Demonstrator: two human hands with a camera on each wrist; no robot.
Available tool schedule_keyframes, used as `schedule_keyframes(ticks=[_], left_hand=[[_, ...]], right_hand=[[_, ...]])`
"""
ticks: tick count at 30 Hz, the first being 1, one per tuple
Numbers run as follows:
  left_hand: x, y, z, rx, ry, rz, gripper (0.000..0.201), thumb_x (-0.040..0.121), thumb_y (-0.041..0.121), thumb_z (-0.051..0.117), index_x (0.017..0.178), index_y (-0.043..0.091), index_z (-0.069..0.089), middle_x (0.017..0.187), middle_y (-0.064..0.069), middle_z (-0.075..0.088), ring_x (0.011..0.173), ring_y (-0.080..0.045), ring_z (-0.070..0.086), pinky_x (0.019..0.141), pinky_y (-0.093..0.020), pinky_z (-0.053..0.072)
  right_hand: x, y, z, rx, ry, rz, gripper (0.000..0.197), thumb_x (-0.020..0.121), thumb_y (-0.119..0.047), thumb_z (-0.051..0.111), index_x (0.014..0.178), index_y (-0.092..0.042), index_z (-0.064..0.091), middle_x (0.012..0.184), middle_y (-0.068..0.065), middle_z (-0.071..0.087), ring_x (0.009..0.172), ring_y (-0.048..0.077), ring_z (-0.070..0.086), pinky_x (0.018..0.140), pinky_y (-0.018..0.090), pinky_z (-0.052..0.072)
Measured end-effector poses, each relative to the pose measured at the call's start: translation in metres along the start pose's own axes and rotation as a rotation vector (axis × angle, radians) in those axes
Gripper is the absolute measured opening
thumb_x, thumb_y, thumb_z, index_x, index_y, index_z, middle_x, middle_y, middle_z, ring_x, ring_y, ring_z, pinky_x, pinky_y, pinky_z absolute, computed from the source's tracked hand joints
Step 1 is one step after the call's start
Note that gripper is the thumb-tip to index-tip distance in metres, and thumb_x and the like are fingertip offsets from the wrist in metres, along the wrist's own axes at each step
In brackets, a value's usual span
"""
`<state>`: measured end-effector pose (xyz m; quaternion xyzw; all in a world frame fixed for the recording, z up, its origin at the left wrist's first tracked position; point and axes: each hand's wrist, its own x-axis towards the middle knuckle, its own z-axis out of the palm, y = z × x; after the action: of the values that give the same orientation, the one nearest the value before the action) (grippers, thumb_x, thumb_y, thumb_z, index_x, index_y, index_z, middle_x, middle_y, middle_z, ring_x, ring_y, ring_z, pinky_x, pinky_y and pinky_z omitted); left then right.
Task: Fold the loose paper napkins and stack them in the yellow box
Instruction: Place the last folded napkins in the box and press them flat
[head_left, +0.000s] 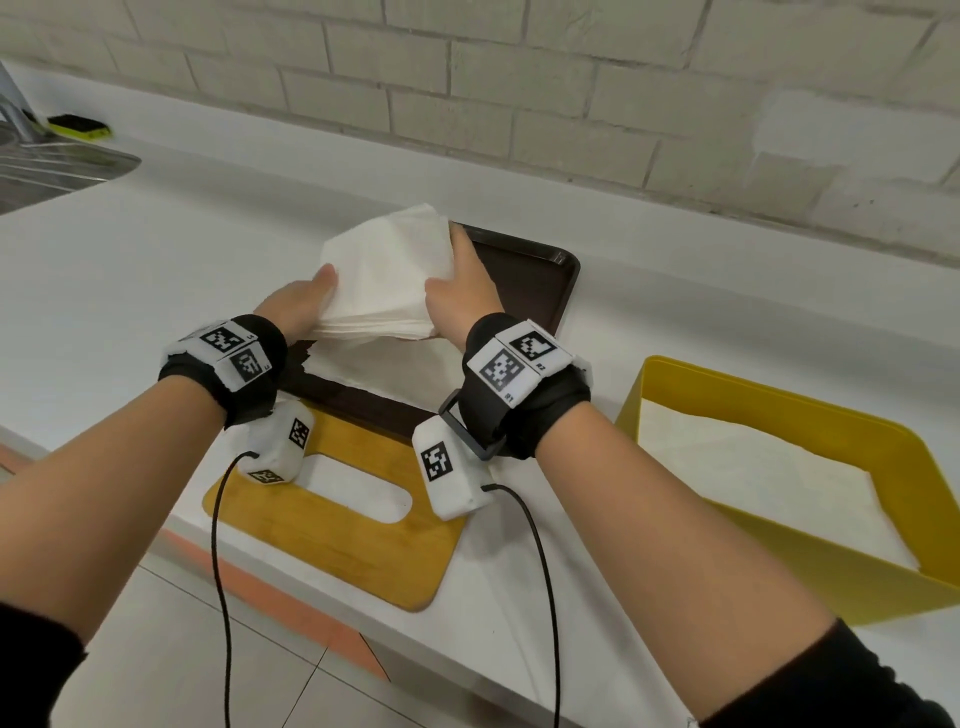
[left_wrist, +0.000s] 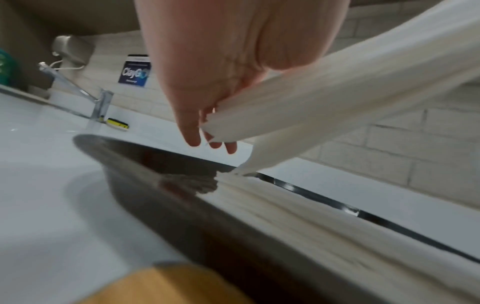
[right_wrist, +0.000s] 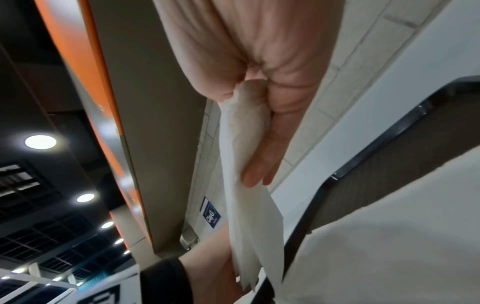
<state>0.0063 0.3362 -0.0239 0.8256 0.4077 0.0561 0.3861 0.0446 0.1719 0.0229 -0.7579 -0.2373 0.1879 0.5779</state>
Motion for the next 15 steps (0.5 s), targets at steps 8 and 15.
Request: schedule_keyframes(ticks=[8, 15], left_hand=[[-0.003, -0.013, -0.023, -0.551, -0.150, -0.064, 0.063, 0.086, 0.061, 0.046, 0.114, 0.005, 0.053, 0.088, -0.010, 0.061, 0.073, -0.025, 0.059, 0.052, -0.024, 0.054], [-0.044, 0.004, -0.019, -0.795, -0.442, 0.133, 0.032, 0.095, 0.036, 0.042, 0.112, 0.016, 0.060, 0.108, -0.016, 0.065, 0.094, -0.034, 0.065, 0.073, -0.040, 0.058]], right_hand=[[-0.006, -0.011, -0.010, 0.114, -0.010, -0.073, 0.064, 0.080, 0.008, 0.034, 0.136, -0.024, 0.034, 0.116, 0.006, 0.052, 0.111, 0.032, 0.051, 0.092, 0.051, 0.048], [-0.018, -0.037, -0.024, 0.320, -0.067, -0.123, 0.058, 0.084, 0.016, 0.032, 0.134, -0.014, 0.036, 0.108, 0.005, 0.049, 0.114, 0.033, 0.050, 0.096, 0.054, 0.044]])
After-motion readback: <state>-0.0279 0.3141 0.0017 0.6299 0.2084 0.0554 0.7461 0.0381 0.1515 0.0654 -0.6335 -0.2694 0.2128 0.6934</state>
